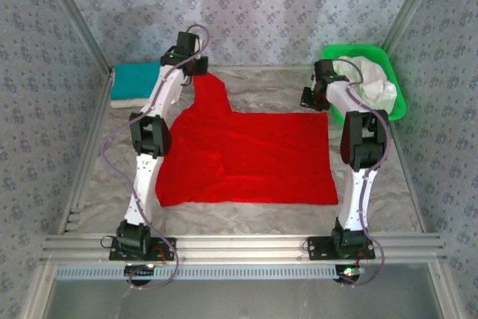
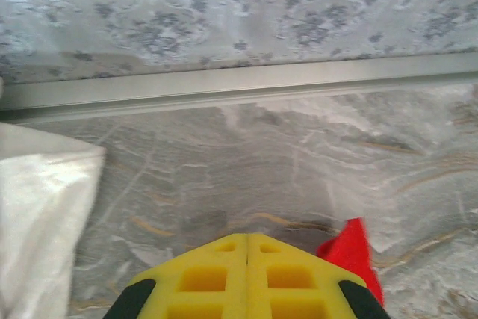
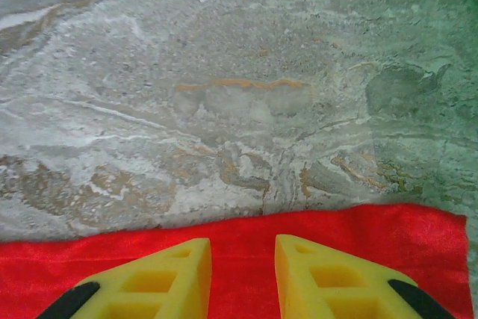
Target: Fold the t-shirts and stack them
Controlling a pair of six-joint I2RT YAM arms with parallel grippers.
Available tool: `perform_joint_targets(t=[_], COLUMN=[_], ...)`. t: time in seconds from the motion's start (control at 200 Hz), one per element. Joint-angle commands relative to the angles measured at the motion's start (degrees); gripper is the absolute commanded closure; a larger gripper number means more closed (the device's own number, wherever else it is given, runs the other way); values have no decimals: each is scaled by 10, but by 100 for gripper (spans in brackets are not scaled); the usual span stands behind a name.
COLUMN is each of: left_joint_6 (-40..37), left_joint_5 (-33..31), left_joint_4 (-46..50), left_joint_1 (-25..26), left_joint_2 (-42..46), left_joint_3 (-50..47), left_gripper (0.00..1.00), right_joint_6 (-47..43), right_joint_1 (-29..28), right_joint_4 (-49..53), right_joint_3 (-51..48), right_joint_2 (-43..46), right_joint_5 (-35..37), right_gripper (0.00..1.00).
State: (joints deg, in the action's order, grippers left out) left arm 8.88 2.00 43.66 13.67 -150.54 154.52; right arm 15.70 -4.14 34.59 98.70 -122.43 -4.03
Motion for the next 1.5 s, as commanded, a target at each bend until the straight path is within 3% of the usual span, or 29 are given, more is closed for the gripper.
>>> perform_joint_targets(t=[0.0,0.155,0.425,0.565,0.939,1.139,1.369,1.499], left_joint_6=[-34,-49,-64,-64,-70,-66,-58,-56], left_joint_5=[-10,-3,6,51,66,74,84,85], left_joint_4=[-7,-24,-44,-44,-44,-44,-62,-59], left_joint_1=[-21,-38,-73,-76,-73,-73,-73,-73], left_joint_2=[18,13,7,2,5,6,7,7], left_joint_3=[-9,-11,-6,-4,-2,-3,-3,-3], left_gripper=[100,100,100,100,100,100,100,100], right_joint_6=[-15,-28,-37,-37,-25,7,48,78], right_joint_1=[2,7,14,18,19,15,20,23], right_joint_4=[36,83,101,99,108,121,142,138], right_joint_3=[57,134,148,170,242,266,325,330], right_joint_2=[-30,-82,-89,-112,-178,-190,-238,-251], right_joint_5=[-11,-45,-41,-66,54,98,30,-18], right_gripper=[67,63,60,58,57,48,46,53])
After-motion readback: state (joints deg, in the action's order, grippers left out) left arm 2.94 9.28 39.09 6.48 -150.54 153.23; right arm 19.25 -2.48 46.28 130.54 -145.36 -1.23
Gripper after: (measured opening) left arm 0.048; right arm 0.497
